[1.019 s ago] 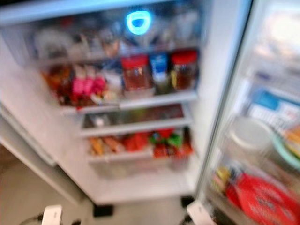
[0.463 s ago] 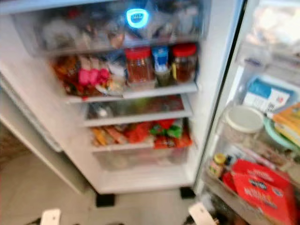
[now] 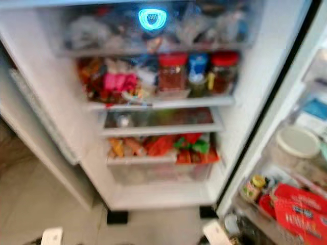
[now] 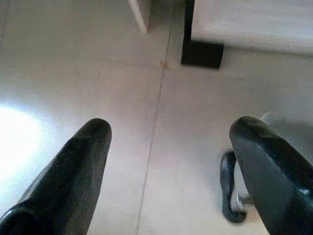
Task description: Restocking fridge
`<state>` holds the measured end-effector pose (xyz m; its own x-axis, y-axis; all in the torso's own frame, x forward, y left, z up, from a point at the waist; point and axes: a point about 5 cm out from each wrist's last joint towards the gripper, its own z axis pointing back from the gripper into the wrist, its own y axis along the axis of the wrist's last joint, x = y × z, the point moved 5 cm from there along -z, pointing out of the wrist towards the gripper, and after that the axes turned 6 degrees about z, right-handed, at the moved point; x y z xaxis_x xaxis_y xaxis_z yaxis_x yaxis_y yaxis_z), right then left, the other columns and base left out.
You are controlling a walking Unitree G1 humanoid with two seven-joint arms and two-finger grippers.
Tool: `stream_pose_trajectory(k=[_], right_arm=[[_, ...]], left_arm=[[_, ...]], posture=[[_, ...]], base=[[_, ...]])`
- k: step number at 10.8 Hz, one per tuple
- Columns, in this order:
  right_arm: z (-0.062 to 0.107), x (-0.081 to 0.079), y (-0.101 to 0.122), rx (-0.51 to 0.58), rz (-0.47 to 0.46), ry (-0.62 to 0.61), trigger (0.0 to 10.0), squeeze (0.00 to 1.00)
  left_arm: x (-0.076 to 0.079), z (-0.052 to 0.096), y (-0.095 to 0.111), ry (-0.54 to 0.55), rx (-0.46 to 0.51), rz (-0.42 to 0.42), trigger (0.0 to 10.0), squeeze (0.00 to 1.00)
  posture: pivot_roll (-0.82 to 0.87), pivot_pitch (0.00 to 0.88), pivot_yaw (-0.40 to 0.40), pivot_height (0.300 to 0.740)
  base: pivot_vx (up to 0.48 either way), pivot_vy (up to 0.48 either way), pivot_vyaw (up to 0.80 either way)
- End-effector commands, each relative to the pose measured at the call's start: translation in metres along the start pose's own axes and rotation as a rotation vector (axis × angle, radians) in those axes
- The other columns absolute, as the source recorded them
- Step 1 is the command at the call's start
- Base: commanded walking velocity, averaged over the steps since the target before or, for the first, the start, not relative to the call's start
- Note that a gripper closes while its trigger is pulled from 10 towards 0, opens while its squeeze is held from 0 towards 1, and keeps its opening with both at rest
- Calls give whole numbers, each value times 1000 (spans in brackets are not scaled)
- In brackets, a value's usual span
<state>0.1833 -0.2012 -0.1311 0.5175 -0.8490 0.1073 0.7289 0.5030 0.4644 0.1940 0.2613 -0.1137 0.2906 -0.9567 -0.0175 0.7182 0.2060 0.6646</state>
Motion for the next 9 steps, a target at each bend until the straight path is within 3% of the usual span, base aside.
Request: stream_pose_trajectory(k=[1, 6, 9], right_arm=[[2, -17, -28, -85, -25, 44, 10000, 0], [2, -16, -26, -78, -32, 29, 10000, 0], [2, -16, -26, -78, -35, 29, 10000, 0]], left_arm=[[1, 0, 0, -2, -4, 5, 10000, 0], [2, -1, 2, -6, -2, 2, 10000, 0], [3, -1, 2, -11, -1, -11, 10000, 0]], posture=[[-118, 14, 82, 653], [-115, 11, 84, 668], [-114, 8, 85, 703]], base=[[0, 416, 0], [0, 395, 0], [0, 0, 0]])
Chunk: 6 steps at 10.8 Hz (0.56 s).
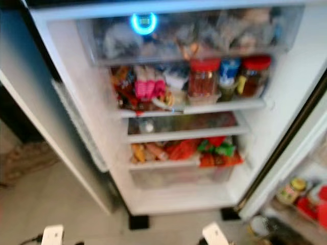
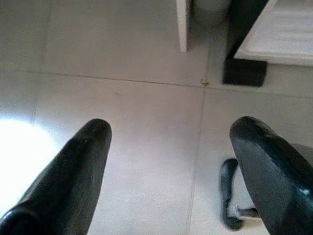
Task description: Restocking fridge
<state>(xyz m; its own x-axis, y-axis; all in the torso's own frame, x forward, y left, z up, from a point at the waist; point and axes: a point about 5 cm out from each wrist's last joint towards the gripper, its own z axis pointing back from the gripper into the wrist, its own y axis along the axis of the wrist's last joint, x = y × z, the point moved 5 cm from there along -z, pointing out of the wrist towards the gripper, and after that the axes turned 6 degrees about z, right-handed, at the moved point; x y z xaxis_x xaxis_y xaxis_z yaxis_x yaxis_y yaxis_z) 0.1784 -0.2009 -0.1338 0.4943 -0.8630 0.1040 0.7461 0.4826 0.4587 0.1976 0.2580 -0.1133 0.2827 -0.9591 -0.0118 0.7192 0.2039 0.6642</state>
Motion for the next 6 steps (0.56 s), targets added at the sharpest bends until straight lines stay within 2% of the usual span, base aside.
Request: stream_pose_trajectory(k=[1, 3, 6], right_arm=[[2, -13, -22, -69, -10, 38, 10000, 0], [2, -12, -21, -68, -10, 35, 10000, 0], [2, -11, -21, -69, -13, 33, 10000, 0]], left_arm=[[0, 0, 0, -2, -2, -8, 10000, 0], [2, 0, 1, -11, -1, -11, 10000, 0], [3, -1, 1, -15, -6, -9, 10000, 0]], posture=[[-115, 5, 85, 718], [-116, 5, 86, 740], [-114, 0, 84, 740]], base=[[0, 0, 0], [0, 0, 0], [0, 0, 0]])
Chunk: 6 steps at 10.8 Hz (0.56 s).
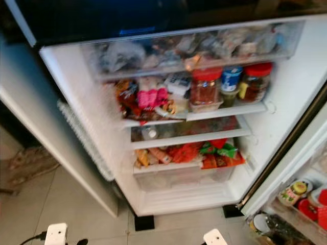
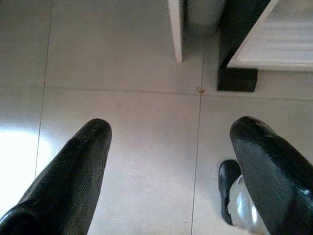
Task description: Restocking fridge
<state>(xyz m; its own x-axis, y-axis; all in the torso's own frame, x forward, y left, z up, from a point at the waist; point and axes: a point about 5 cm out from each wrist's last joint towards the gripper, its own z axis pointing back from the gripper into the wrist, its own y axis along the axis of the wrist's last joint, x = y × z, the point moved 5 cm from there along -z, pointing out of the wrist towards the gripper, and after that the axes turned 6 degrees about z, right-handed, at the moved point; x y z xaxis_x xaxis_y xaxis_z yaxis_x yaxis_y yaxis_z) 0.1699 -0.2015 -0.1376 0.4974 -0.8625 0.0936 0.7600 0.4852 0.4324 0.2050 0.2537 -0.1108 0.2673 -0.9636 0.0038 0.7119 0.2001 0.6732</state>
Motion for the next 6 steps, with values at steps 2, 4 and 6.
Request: stream_pose_trajectory(k=[2, 4, 6], right_arm=[[1, -7, -12, -40, -10, 21, 10000, 0], [1, -7, -13, -43, -2, 16, 10000, 0], [1, -8, -14, -49, 3, 20, 10000, 0]], left_arm=[[-3, 1, -7, 10, -27, -14, 10000, 0], [-3, 1, -8, 8, -33, -8, 10000, 0], [-4, 2, -10, 9, -43, -10, 10000, 0]], posture=[[-112, 0, 83, 740], [-117, 0, 84, 740], [-124, 0, 84, 740]], base=[[0, 0, 0], [0, 0, 0], [0, 131, 0]])
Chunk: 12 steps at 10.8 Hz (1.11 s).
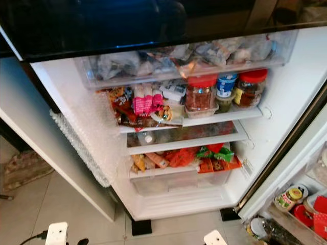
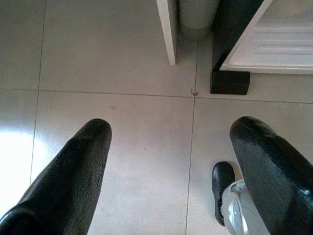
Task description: Restocking fridge
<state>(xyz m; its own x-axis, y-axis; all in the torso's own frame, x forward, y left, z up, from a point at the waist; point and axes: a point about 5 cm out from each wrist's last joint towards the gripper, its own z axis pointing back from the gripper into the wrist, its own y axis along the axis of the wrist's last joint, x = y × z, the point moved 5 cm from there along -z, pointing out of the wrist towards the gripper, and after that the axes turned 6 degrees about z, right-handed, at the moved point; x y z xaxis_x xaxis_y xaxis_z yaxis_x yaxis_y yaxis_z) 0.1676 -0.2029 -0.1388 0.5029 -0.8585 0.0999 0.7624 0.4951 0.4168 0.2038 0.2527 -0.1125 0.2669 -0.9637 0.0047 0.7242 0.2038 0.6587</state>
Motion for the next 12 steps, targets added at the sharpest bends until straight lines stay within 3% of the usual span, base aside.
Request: stream_pose_trajectory(k=[1, 6, 12], right_arm=[[0, -10, -11, -31, -8, 27, 10000, 0], [0, -12, -13, -50, 26, 32, 10000, 0], [1, -3, -16, -61, -31, -28, 10000, 0]], left_arm=[[-5, 2, -8, 8, -28, -15, 10000, 0], [-8, 3, -9, 8, -32, -29, 10000, 0], [-5, 2, -8, 6, -26, -12, 10000, 0]], posture=[[-125, 0, 85, 740], [-131, 0, 93, 740], [-121, 0, 82, 740]], base=[[0, 262, 0], [0, 260, 0], [0, 219, -77]])
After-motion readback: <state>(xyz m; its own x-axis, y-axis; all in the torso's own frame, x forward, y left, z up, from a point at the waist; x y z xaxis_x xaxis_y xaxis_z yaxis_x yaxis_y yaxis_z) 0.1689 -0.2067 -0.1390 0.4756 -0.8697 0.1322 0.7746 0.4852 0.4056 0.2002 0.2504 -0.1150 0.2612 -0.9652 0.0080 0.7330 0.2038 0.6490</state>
